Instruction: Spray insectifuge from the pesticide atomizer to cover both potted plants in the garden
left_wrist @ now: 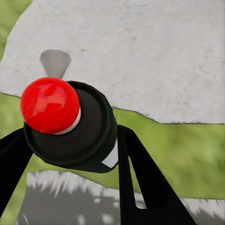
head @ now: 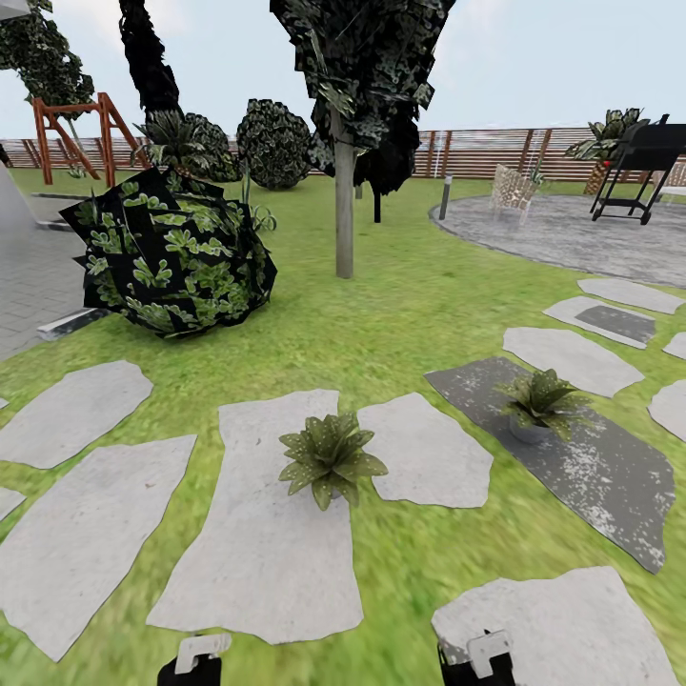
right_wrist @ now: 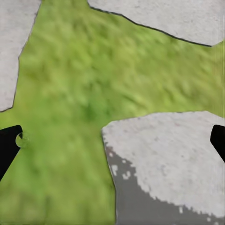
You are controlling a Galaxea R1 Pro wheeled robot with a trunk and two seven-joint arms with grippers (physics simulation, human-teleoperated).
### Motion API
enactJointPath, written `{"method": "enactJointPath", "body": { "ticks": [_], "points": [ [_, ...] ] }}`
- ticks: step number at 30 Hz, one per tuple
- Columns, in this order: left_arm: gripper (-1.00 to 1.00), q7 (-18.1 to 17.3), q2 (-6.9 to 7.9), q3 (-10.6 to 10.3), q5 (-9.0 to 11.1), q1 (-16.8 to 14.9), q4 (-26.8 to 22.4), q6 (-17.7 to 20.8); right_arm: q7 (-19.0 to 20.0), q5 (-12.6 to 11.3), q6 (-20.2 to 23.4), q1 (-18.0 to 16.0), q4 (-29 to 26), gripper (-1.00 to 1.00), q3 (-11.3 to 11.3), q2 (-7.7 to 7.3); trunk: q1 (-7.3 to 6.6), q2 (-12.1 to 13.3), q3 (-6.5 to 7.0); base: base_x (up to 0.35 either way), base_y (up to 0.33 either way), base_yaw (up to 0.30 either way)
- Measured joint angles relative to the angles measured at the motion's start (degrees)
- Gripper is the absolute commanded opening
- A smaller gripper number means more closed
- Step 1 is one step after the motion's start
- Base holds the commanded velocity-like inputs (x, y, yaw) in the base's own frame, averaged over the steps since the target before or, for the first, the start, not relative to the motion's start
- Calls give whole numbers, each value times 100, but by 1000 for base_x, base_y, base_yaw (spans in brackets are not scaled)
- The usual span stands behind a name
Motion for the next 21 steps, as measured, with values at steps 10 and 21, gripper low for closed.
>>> {"method": "enactJointPath", "body": {
  "ticks": [10, 21],
  "points": [
    [-100, 10, 7, 0, 31, 0, 7, -1, -24, -535, -645, 22, 5, 100, 0, -22, 0, 0, 0, 0, 0, 0],
    [-100, 10, 44, 4, 28, 1, 0, -9, -16, -534, -647, 137, 18, 100, 6, 19, 0, 0, 0, 0, 0, 0]
  ]
}}
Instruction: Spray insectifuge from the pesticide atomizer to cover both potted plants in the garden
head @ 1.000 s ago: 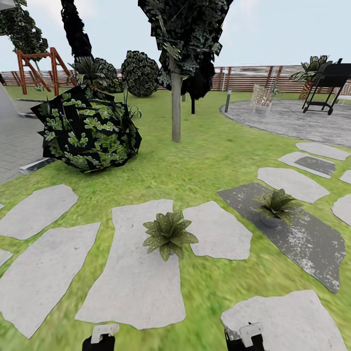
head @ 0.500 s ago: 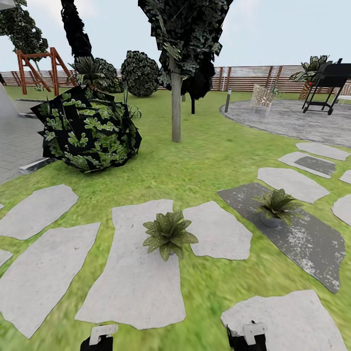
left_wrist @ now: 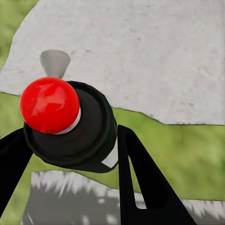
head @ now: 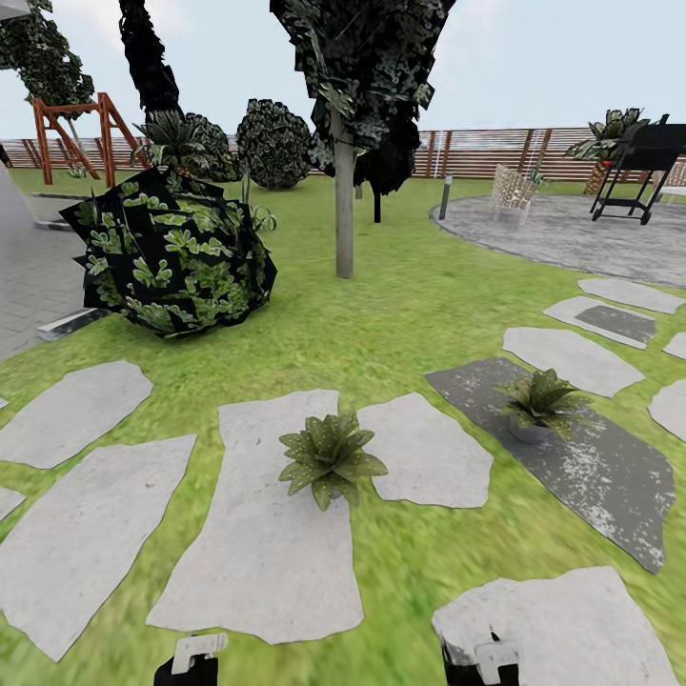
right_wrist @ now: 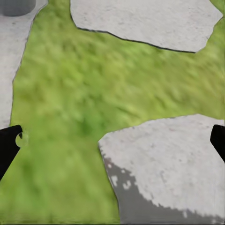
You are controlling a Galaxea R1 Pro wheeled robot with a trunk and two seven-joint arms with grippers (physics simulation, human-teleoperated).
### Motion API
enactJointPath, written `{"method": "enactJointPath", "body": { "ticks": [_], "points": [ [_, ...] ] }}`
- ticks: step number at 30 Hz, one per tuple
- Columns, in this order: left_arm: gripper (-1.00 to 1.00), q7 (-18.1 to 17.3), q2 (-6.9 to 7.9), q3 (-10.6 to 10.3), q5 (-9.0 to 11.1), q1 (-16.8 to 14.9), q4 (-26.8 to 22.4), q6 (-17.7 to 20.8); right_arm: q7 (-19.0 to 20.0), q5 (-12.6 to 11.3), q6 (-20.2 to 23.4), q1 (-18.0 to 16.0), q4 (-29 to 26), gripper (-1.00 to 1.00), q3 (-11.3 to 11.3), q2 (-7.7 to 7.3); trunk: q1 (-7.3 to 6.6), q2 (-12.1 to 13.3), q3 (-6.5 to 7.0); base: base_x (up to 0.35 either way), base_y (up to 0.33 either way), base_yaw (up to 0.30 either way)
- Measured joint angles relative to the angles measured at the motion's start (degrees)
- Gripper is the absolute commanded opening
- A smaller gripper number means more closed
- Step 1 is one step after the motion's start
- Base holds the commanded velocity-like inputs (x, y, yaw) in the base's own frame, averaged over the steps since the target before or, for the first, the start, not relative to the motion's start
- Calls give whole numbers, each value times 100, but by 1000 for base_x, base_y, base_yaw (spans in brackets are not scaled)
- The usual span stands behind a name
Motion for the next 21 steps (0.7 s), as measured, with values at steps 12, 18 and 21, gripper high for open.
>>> {"method": "enactJointPath", "body": {
  "ticks": [12, 18, 21],
  "points": [
    [-100, 0, -40, -7, 1, 0, 0, 0, 1, 8, 6, 222, 5, 100, 0, -6, 0, 0, 0, 0, 0, 0],
    [-100, 0, -49, -5, -5, 0, 0, 0, 1, 8, 6, 223, 5, 100, 0, -6, 0, 0, 0, 0, 0, 0],
    [-100, 0, -52, -4, 1, 0, 0, 0, 5, 8, 6, 223, 5, 100, 1, -6, 0, 0, 0, 0, 0, 0]
  ]
}}
